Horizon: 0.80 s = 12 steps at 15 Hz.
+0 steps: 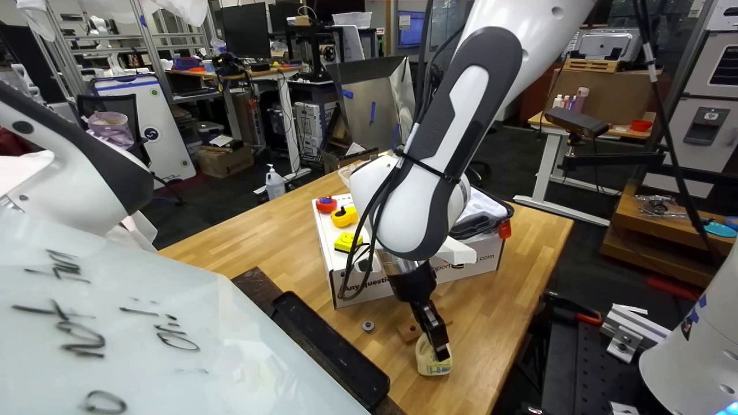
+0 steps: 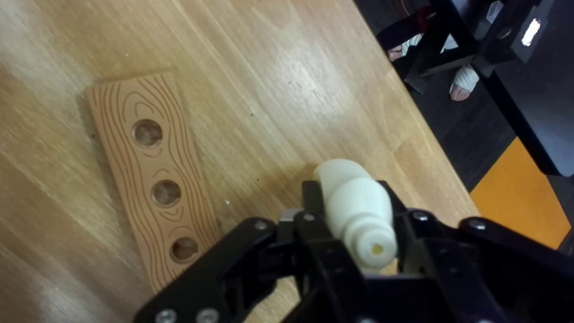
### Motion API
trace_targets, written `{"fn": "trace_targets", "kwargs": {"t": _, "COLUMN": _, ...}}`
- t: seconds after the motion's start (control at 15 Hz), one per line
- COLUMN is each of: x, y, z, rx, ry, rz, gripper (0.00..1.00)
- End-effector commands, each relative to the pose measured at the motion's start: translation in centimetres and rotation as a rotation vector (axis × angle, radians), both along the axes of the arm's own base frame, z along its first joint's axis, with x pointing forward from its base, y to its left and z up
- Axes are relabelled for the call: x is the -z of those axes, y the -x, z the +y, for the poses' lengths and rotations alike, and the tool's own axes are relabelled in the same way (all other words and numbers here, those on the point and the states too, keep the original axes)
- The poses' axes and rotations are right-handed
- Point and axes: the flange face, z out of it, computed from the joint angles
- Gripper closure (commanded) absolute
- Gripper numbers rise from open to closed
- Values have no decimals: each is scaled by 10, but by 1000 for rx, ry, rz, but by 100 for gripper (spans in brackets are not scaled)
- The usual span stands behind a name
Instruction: Move the white bottle on the table backwards
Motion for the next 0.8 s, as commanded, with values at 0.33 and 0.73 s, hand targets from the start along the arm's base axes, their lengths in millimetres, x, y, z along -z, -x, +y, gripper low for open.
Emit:
{"fn": "trace_targets", "kwargs": {"t": 0.33, "x": -20, "y": -10, "z": 3, "rx": 21, "ry": 35, "rz": -51, "gripper": 92}}
{"fn": "trace_targets", "kwargs": {"t": 0.73, "x": -55, "y": -20, "z": 11, "rx": 19, "ry": 180, "rz": -153, "gripper": 92}}
